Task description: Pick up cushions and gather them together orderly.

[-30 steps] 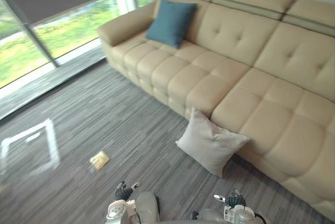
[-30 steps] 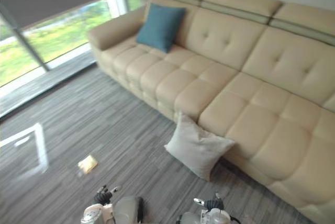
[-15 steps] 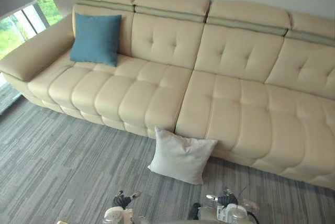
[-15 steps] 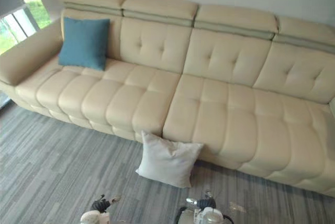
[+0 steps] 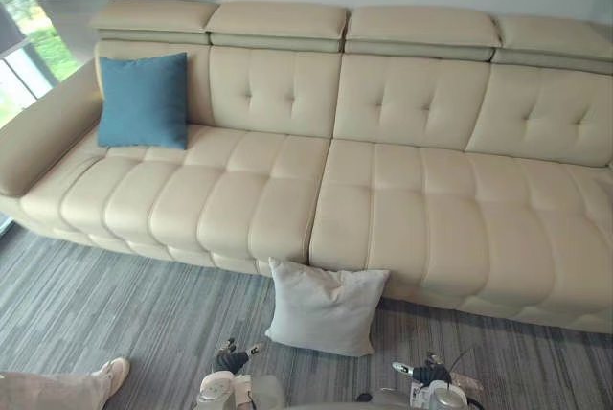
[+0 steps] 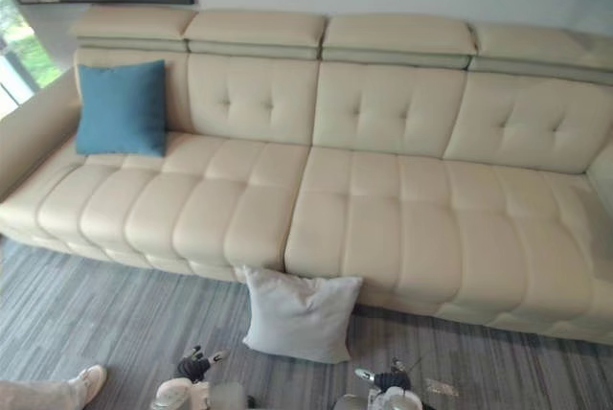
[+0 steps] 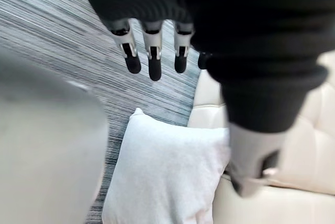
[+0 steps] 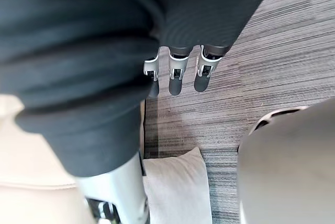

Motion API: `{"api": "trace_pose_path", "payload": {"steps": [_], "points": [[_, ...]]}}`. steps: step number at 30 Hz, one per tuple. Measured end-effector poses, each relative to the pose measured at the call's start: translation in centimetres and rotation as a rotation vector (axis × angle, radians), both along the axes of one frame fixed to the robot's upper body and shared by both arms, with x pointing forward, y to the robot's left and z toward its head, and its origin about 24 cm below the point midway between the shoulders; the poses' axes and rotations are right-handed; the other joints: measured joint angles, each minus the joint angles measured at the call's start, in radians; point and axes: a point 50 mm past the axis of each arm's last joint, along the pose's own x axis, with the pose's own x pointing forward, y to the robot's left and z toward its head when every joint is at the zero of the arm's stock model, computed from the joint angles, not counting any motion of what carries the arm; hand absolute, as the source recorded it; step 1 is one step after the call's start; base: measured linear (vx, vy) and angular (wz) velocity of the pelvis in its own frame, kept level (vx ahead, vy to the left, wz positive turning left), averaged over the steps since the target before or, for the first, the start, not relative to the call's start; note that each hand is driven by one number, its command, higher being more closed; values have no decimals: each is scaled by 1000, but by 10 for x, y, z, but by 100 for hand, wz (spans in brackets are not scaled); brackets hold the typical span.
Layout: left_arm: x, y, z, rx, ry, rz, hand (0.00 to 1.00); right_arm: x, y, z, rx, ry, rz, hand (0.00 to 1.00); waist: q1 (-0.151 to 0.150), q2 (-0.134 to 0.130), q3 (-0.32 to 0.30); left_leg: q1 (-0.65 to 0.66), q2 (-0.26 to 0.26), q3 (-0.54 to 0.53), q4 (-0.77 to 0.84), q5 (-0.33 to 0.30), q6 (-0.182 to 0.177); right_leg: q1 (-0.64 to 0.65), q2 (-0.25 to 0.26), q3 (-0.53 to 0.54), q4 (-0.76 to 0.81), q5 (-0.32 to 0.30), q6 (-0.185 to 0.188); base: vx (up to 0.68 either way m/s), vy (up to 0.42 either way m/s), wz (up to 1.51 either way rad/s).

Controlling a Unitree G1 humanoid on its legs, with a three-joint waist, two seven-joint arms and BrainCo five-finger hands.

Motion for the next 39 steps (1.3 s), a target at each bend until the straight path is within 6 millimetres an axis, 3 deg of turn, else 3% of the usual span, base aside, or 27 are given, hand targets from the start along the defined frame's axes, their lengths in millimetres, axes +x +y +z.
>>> {"api": "trace_pose_path", "payload": {"steps": [5, 10, 14, 16, 18, 21, 25, 29, 33, 34, 36, 39], "points": [[-3, 3, -2, 6, 21, -6, 0, -3, 5, -1, 10, 6, 5, 0, -4, -9, -4, 61, -35, 24, -55, 7, 13, 59, -20, 15, -77, 29, 17, 117, 104, -13], [-5, -3, -3, -4, 30, -21, 0, -5, 3, -1, 2, 8, 9, 0, -4, 7, -14, 92, -32, 27, -89, 8, 12, 85, -7, 11, -102, 27, 19, 65, -19, -3], [-4, -10, -4, -20, 28, -24, 0, -2, -6, 1, -23, -4, 7, 0, -3, 35, -4, 91, -20, 27, -98, 12, 7, 71, 2, 9, -69, 9, 13, 15, -50, -2], [2, -8, -2, -9, 10, -20, 0, 7, -10, 4, -31, -28, 1, 0, -1, 31, 22, 56, -16, 24, -68, 12, 6, -3, -8, 16, 44, -38, 7, -92, -69, 5], [24, -4, 7, 4, -50, 5, 0, 27, -7, 10, -30, -86, -19, 0, 0, 9, 72, -83, -11, 5, 68, 5, 12, -149, -30, 18, 206, -83, -6, -182, -97, 8], [54, -2, 21, 17, -144, 26, 0, 60, -10, 24, -39, -181, -38, 0, 1, 8, 159, -232, 18, -7, 213, -31, 17, -285, -27, 20, 327, -119, -23, -229, -87, 0], [104, -1, 51, 25, -305, 33, 0, 111, -22, 59, -85, -371, -75, 0, 0, -3, 250, -482, 60, -34, 425, -117, 6, -544, -19, 48, 540, -178, -35, -273, -45, -13], [156, 8, 95, 53, -488, 56, 0, 160, -26, 100, -110, -546, -107, 0, -5, -9, 309, -709, 75, -59, 536, -118, 15, -759, -21, 50, 637, -174, -48, -189, -28, -2], [216, 16, 168, 69, -737, 88, 0, 227, -14, 174, -102, -800, -115, 0, -9, -12, 389, -971, 79, -84, 659, -113, 21, -1019, -33, 54, 763, -166, -75, -142, -46, 3], [222, 16, 177, 73, -765, 95, 0, 234, -12, 183, -99, -827, -113, 0, -9, -12, 392, -1007, 83, -87, 677, -109, 16, -1053, -33, 54, 781, -166, -75, -73, -61, -1], [245, 13, 221, 67, -898, 101, 0, 262, 2, 235, -83, -984, -97, 0, -7, -12, 419, -1132, 88, -101, 747, -107, 16, -1175, -35, 57, 851, -171, -80, -50, -64, -2], [256, 4, 245, 55, -971, 94, 0, 276, 11, 269, -71, -1087, -86, 0, -7, -11, 420, -1213, 89, -116, 791, -107, 16, -1252, -37, 56, 897, -171, -80, -33, -37, 2]]}}
